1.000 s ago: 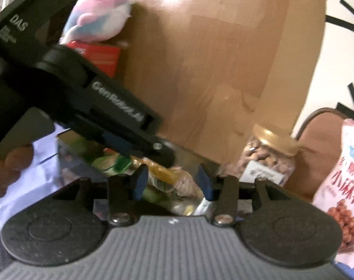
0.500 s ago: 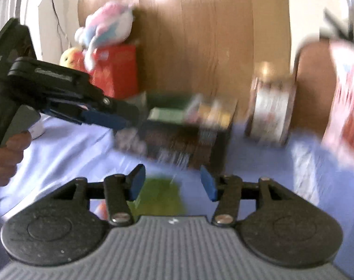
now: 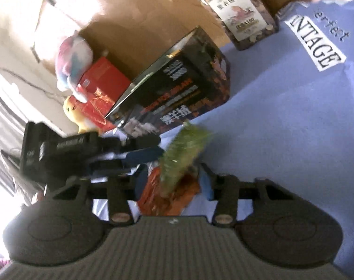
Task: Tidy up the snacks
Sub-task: 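Grasp the green leafy packet with the left tool, then lower the green leafy packet into the tin box and open the left tool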
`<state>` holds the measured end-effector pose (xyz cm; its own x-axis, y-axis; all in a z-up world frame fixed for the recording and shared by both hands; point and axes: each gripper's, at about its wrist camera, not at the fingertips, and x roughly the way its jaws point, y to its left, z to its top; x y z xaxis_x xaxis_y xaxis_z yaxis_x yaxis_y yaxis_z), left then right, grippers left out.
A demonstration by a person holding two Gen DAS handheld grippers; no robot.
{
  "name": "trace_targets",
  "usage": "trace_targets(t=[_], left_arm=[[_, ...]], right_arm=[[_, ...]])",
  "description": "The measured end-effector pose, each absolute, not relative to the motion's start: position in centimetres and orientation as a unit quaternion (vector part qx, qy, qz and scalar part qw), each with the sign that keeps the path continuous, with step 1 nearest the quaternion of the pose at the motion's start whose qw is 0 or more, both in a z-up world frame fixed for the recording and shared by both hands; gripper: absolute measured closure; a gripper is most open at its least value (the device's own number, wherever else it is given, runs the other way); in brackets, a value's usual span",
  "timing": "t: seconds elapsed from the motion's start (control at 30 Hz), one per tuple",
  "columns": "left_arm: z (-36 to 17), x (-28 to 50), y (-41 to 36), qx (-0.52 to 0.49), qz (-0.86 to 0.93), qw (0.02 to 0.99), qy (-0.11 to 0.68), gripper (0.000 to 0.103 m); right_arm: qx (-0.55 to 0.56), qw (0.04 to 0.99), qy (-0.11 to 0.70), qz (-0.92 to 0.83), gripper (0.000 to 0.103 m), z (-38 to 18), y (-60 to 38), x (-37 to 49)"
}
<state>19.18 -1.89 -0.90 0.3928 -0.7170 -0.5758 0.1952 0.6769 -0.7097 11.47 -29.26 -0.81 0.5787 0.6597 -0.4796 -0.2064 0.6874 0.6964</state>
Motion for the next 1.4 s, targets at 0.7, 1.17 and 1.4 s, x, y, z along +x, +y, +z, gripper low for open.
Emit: trace_targets(t=[0.7, 1.17, 1.4], left_arm=[[2.7, 16.0, -0.4, -0.315, -0.364, 0.777, 0.405, 0.017], [6.9, 17.7, 2.3, -0.305, -0.308, 0.83, 0.351, 0.056], [6.7, 23.1, 1.9, -0.259, -0.234, 0.862, 0.368, 0.052]], right_arm=[[0.429, 0.778, 0.313, 0.336, 0.094, 0.0, -31.8, 9.5], [0.39, 0.782, 0.311, 0.375, 0.093, 4.5, -27.8, 14.5], [0.276, 0.846, 0.327, 0.318, 0.089, 6.1, -23.4, 19.5]])
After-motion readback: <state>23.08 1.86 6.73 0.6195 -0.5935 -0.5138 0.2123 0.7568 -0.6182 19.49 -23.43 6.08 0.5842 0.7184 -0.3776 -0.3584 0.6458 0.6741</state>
